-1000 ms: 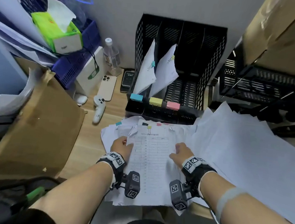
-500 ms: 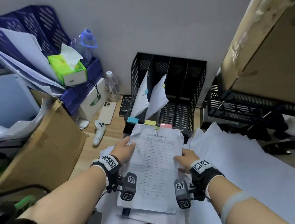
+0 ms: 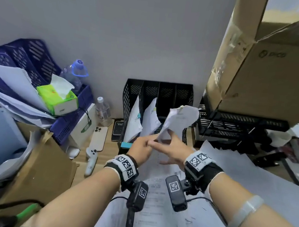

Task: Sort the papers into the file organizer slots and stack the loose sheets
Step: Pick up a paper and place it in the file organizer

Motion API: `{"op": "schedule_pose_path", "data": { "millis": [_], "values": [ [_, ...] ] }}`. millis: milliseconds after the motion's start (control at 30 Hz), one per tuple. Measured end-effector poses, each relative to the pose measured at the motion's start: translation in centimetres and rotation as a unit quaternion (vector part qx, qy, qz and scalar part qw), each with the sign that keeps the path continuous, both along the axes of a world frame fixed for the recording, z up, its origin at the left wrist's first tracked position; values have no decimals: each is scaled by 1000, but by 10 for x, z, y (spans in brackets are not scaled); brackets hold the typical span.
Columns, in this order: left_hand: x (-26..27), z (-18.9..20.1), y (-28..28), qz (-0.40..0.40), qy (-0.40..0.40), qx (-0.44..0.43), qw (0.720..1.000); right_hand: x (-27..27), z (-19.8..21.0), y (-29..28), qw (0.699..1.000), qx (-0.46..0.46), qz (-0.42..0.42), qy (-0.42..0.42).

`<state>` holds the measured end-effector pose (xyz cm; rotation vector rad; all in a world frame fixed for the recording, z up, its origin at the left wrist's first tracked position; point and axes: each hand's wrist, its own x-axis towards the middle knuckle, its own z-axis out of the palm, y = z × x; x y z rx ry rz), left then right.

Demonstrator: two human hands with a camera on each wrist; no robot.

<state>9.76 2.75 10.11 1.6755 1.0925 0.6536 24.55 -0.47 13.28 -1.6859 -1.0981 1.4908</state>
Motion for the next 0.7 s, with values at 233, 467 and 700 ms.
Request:
{"op": "schedule_pose_path", "data": {
  "millis": [233,467,700],
  "values": [
    [17,17,32,-30,-4,-49,998,31,6,16,978,30,-171,-114],
    [32,-13,90,-78,413,148,895,47,11,17,982,50,-142,-117],
    [17,-7,110,24,401,167,900,41,34,33,989,71,-92,-89]
  ]
}}
